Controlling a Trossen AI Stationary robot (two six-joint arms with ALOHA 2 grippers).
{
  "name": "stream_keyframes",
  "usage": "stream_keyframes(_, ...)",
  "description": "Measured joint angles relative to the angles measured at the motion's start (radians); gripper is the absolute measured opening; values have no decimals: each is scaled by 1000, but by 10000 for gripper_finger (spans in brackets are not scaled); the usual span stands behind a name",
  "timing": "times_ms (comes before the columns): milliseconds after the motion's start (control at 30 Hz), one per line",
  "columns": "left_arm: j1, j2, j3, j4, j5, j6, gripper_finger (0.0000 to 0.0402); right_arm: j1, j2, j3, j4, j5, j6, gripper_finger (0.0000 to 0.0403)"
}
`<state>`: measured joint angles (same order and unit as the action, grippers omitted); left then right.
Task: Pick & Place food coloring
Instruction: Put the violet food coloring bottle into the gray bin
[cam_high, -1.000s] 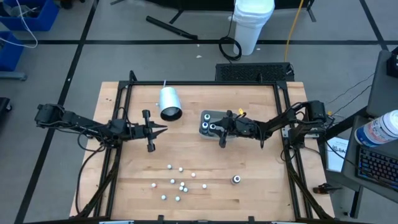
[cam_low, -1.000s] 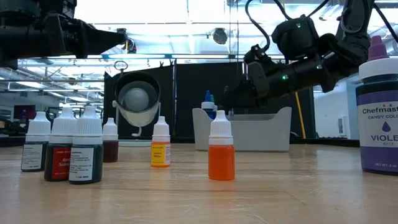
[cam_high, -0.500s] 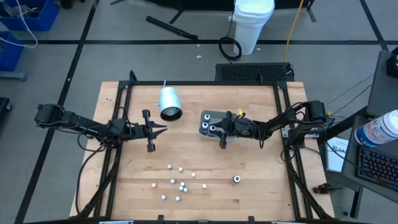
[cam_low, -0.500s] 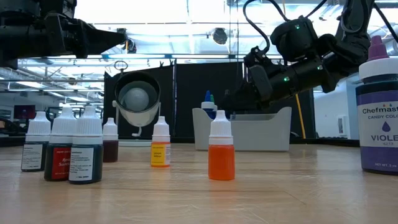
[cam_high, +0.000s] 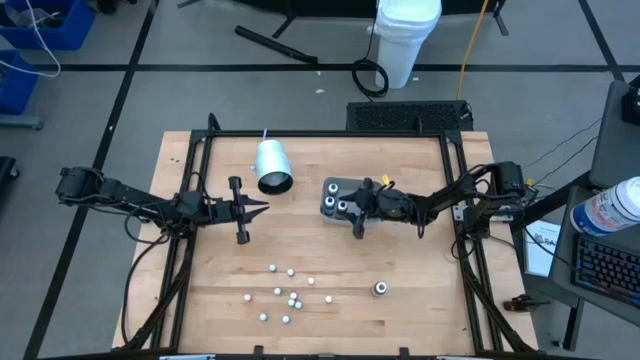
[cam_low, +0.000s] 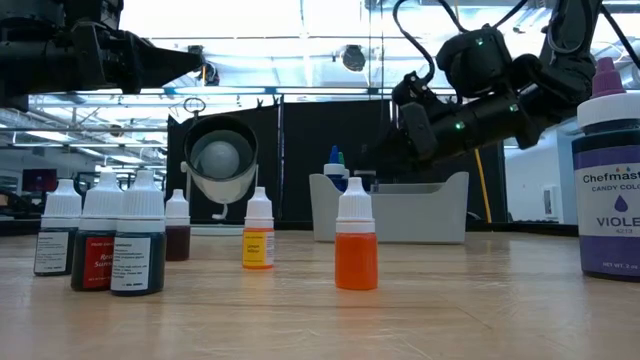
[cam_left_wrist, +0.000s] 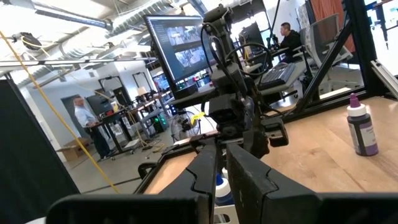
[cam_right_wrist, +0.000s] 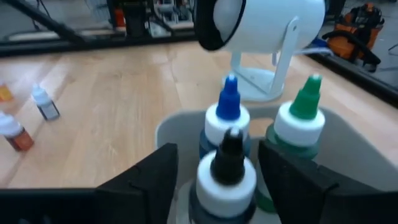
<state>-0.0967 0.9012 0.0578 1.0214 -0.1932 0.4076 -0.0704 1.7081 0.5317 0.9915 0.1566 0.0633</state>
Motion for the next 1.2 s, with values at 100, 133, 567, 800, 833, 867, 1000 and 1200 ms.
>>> stream_keyframes(100, 0, 0, 0, 0, 0, 0, 47, 0, 0, 0, 37, 0, -1, 233)
stream_keyframes(133, 0, 0, 0, 0, 0, 0, 47, 0, 0, 0, 45, 0, -1, 237)
stream_keyframes(567, 0, 0, 0, -1, 0, -17, 47, 12, -235, -1, -122, 0, -105, 255)
stream_keyframes(800, 0, 0, 0, 0, 0, -24, 47, 114, -524, -1, -420, -3, -172, 258)
stream_keyframes(833, 0, 0, 0, 0, 0, -24, 47, 142, -559, -1, -464, -3, -178, 258)
stream_keyframes(867, 0, 0, 0, 0, 0, -24, 47, 175, -593, -1, -506, -2, -180, 258)
stream_keyframes(1000, 0, 0, 0, 7, 0, -20, 47, 345, -704, -1, -635, -1, -173, 258)
stream_keyframes(1200, 0, 0, 0, 41, 0, -16, 47, 753, -757, 54, -688, 248, -163, 258)
